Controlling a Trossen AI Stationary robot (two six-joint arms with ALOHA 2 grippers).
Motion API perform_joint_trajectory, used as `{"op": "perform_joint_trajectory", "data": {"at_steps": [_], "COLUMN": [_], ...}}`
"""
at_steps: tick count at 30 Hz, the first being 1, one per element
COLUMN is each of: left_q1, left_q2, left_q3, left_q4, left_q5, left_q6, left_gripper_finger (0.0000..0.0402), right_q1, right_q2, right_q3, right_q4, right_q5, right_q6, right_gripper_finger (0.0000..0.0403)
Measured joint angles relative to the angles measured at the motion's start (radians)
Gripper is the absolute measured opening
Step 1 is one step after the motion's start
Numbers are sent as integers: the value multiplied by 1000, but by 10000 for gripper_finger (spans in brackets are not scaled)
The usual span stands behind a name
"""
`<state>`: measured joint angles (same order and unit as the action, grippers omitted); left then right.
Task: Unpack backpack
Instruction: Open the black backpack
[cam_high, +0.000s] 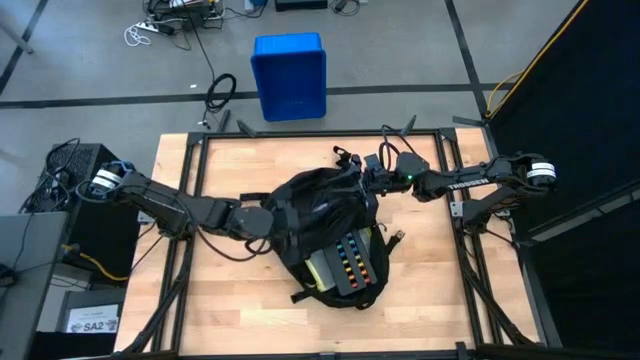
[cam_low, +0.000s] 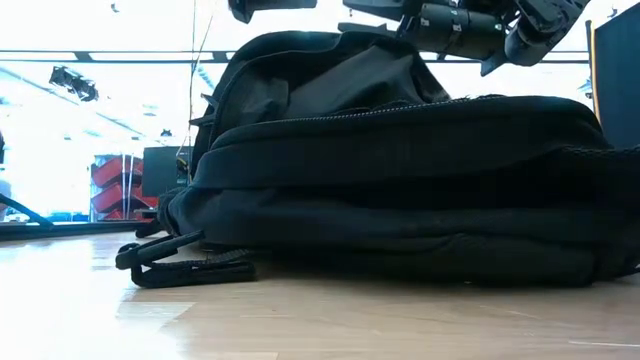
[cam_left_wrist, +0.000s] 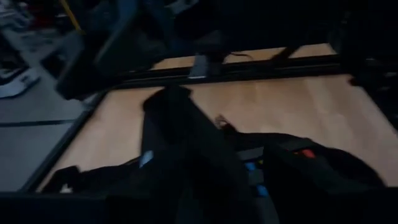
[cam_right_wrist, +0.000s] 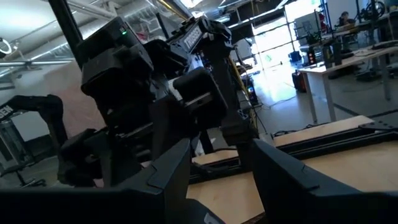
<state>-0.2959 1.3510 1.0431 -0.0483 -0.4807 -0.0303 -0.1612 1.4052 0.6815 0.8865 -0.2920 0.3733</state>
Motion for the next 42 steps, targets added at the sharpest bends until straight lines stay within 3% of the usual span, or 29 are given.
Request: {"op": "perform_joint_trajectory", "data": {"at_steps": [7,12,18,22,29,42], "left_q1": [65,107,158,193,226,234], "left_q2": [34,88,158,174,174,174], "left_q3": [0,0,22,25,26,26], "left_q4": [-5,24,3,-14,-22,-16], "left_q5": [-2,102,107,103,136,143], "left_q6": [-24,-71,-66,-64,-53,-63], "left_gripper_finger": [184,184,184,158,14,1], "right_q1": [0,0,0,20,180,476], "right_q2": [0,0,0,0,-2,-1], "right_q3": [0,1,1,1,1,1], "right_q4": [-5,-17,-28,-28,-139,-228], "right_q5": [2,10,10,1,-60,180], "right_q6": [-1,-4,-9,33,22,-125], "right_gripper_finger": [142,144,140,140,139,109]}}
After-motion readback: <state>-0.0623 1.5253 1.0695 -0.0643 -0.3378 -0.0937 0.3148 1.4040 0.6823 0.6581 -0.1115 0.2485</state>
